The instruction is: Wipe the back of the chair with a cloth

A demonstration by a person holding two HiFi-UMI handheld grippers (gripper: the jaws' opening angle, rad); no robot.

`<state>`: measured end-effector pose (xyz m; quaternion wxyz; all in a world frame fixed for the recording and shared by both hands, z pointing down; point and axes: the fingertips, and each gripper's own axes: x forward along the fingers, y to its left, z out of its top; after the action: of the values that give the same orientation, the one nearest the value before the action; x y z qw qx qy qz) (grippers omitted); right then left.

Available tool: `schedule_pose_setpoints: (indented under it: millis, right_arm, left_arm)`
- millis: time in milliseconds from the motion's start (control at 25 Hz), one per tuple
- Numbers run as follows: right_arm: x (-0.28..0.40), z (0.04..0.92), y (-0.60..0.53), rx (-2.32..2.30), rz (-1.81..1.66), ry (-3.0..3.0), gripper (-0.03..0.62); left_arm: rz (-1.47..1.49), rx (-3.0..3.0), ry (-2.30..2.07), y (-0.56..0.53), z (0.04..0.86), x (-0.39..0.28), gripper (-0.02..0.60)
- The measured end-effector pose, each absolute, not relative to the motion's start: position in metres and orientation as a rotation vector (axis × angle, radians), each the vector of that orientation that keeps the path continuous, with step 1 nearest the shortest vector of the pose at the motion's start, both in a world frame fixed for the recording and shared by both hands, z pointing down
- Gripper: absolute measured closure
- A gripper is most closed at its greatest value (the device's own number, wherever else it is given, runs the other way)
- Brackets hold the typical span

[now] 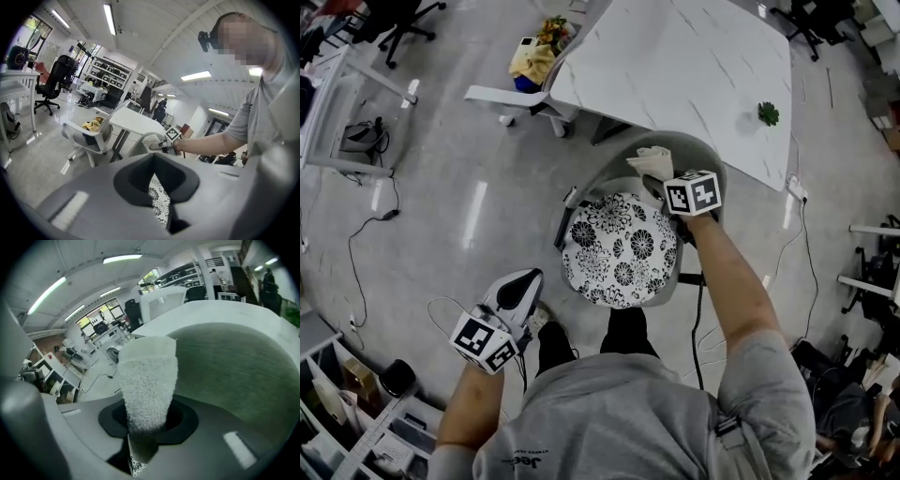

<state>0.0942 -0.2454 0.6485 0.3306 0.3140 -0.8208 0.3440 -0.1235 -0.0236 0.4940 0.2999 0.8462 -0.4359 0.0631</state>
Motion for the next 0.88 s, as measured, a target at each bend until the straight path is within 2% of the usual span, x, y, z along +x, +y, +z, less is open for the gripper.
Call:
schedule_pose_setpoints:
  millis: [120, 280, 680, 880]
  right_arm:
    - [0.052, 0.668, -0.247, 0.701, 0.861, -2.139, 0.499]
    - [0.033, 0.686, -0.262, 0.687, 0.883, -2.097, 0.499]
    - [0.045, 0.701, -0.278, 0.800, 1.079, -2.078, 0.497]
    - [0.084, 0.711, -0.286, 0.957, 1.205, -2.020, 0.497]
  left_arm:
    - [0.182, 2.229, -1.171, -0.018, 0.499, -0.131, 0.525]
    - [0.189, 2.205, -1.192, -0.014, 0.503, -0.139, 0.525]
    - [0.213, 2.192, -1.188, -0.017, 0.510, -0.140, 0.525]
    - [0.231, 2.204, -1.175, -0.023, 0.509, -0.133, 0.525]
